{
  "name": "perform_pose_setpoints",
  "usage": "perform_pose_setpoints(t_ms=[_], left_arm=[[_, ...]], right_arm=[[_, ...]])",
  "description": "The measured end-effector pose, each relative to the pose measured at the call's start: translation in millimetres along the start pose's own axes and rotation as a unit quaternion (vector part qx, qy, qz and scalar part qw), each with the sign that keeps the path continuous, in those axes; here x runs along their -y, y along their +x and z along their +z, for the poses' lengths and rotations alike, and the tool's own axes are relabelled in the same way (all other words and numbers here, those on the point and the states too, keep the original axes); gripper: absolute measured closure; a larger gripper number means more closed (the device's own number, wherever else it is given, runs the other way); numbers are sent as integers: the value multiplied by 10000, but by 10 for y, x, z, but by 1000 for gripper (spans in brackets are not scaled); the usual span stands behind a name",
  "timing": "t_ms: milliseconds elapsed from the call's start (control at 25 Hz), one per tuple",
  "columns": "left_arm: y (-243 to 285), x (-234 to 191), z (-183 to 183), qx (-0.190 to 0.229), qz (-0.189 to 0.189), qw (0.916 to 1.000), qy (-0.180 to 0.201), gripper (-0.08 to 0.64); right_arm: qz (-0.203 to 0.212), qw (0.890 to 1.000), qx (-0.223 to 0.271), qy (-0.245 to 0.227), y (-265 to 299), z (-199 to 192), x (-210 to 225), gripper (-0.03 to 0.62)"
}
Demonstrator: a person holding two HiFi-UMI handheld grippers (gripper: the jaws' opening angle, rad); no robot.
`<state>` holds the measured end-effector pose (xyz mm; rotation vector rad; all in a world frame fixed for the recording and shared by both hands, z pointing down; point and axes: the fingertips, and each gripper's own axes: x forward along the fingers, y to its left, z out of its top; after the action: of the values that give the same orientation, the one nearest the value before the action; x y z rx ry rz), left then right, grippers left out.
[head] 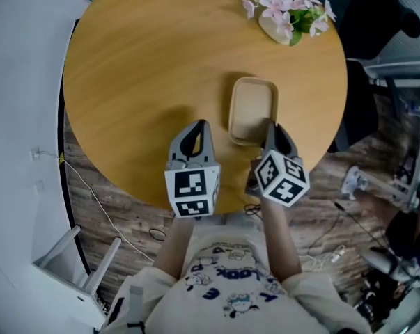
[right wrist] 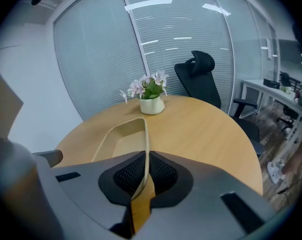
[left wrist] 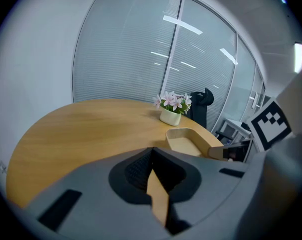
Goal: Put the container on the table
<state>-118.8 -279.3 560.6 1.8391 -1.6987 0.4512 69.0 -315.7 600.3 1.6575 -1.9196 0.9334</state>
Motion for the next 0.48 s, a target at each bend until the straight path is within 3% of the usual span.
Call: perform_pose_setpoints(t_ms=[480], left_arm=[[110,-62,-284,-336,18,9994,-67,557]], right_arm=[[-174,9984,-540,-28,227,-395,85,572]])
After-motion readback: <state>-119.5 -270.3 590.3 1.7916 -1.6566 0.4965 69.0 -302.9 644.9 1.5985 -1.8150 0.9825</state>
